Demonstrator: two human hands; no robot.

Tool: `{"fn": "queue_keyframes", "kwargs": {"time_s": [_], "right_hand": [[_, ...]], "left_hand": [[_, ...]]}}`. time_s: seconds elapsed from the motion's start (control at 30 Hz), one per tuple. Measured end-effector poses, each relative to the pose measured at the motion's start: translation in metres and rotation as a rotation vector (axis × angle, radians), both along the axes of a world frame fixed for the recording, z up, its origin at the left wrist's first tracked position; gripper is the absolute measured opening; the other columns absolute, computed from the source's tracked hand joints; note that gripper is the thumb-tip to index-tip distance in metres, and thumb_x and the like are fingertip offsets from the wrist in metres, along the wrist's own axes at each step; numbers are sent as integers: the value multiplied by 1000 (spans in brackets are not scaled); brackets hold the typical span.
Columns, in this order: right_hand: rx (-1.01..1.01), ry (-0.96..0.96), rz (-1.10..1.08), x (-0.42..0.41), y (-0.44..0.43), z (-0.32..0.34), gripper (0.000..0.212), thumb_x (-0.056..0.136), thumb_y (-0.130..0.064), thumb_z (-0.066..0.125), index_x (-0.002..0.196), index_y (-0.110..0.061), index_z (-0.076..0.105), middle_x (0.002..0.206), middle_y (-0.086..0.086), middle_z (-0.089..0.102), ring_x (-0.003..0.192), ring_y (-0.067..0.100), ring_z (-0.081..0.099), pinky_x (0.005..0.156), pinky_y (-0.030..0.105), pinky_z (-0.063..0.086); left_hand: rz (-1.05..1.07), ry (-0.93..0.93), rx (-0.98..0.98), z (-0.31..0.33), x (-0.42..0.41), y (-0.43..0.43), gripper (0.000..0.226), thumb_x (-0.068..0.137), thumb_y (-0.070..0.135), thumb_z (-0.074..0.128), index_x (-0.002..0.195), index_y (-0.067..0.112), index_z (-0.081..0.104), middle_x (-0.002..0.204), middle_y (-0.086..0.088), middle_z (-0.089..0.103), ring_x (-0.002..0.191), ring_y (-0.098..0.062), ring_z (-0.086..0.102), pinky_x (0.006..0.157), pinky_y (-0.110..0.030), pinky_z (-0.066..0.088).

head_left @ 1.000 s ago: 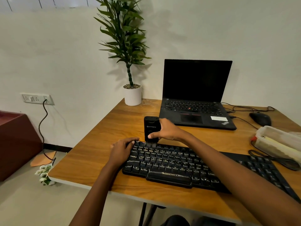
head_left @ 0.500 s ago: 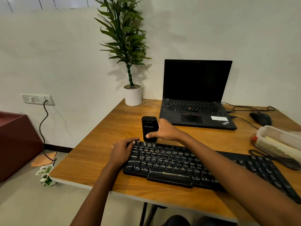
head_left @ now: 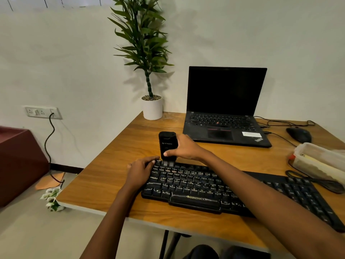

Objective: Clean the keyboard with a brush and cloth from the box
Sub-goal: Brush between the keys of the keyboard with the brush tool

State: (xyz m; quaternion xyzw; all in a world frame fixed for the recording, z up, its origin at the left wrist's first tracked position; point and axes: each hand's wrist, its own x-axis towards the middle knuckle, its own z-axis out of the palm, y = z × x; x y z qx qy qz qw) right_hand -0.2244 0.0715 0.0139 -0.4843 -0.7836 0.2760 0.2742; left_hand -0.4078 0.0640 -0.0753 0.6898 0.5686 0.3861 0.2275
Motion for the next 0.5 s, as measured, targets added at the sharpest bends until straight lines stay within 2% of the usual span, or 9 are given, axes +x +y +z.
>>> {"fn": "queue_keyframes", "kwargs": {"time_s": [0.07,0.17,0.3,0.4,0.47,0.5], "right_hand": [[39,-3,-37,1,2,2,45,75,-18,75,114,-10,55,96,0,57,96,19,57,75,25,44],[-35,76,-18,0,0,0,41,73,-17,77,107,-10,56,96,2,60,91,17,58,72,26,49],[13,23,-19,-4,0,0,38,75,-17,75,107,-11,56,93,1,59,90,18,58,67,18,45],[-28,82,-12,-11,2,0,33,73,-17,77,98,-16,55,89,-1,59,86,16,58,72,27,49],[-8,28,-7,-15,2,-3,34,74,-19,76,100,-14,56,91,1,60,88,17,57,77,33,50],[11,23,-20,-17,3,-3,35,74,-19,76,101,-12,57,93,3,61,89,19,58,78,35,50]], "left_hand": [[10,26,-10,1,1,0,26,97,24,50,114,36,64,114,3,68,110,-16,58,106,-46,31],[8,-3,7,1,0,-1,26,96,24,51,111,42,61,110,2,70,110,-16,59,106,-46,31],[5,-8,-2,0,0,-2,26,96,23,51,115,36,62,108,1,71,108,-16,61,106,-47,33],[-12,-71,-12,3,0,-4,27,97,22,51,112,43,59,105,1,71,105,-17,62,107,-43,30],[-15,-47,-14,2,1,-5,29,97,24,50,121,38,57,109,0,70,107,-17,61,107,-38,26],[-10,-43,-14,2,1,-5,30,97,27,50,126,33,55,112,-1,69,110,-18,60,108,-41,27]]}}
